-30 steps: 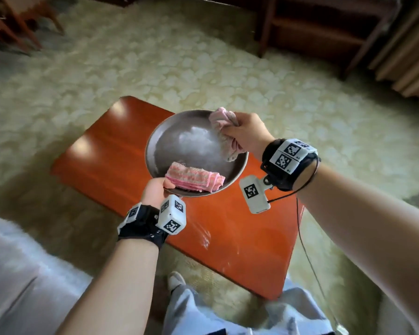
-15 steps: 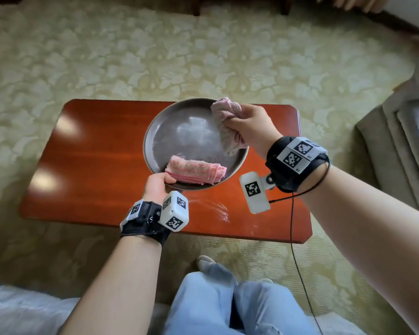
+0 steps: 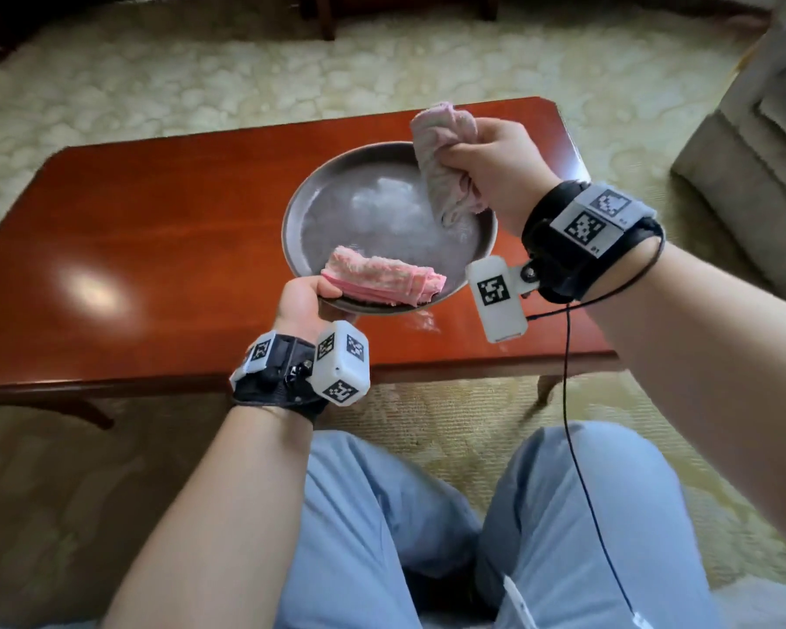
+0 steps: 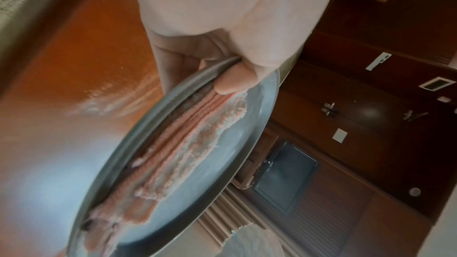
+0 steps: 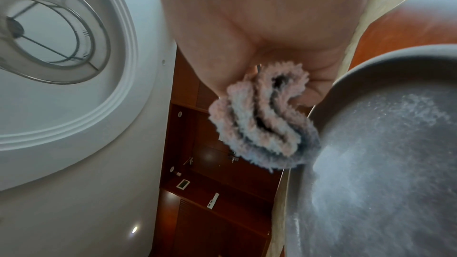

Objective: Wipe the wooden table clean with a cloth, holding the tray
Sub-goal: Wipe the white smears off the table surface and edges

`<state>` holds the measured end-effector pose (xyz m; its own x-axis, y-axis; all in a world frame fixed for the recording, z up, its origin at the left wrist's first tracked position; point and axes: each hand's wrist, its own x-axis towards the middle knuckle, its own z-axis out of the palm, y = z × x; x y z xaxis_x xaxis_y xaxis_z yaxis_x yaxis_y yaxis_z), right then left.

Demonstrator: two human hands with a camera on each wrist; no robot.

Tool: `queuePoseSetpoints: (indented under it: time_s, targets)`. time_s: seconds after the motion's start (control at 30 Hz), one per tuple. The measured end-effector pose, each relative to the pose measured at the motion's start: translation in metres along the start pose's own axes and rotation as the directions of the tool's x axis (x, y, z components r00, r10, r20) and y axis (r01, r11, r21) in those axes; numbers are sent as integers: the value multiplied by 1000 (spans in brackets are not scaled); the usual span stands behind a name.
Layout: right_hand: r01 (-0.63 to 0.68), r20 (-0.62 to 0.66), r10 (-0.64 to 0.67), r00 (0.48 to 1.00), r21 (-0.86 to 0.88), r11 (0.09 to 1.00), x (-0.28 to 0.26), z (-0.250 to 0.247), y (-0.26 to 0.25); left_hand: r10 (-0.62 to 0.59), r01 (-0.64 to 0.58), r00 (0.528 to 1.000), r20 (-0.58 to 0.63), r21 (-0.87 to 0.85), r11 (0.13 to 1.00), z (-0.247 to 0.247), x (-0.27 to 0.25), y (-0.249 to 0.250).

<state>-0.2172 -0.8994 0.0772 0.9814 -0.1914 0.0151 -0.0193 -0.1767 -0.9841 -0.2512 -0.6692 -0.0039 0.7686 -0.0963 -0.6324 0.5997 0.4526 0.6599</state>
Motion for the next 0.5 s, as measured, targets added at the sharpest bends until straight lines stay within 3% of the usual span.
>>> queuePoseSetpoints:
  time_s: [0.23,0.5]
  targets:
    - [25,-59,-21,998,76,997,-97,-10,32,117,-116,993,19,-40,992,-42,-60,-55]
    - [-73,-69,79,995,85,994,-157,-53,30,196,-197,980,-35,-42,980,-53,-126,-60]
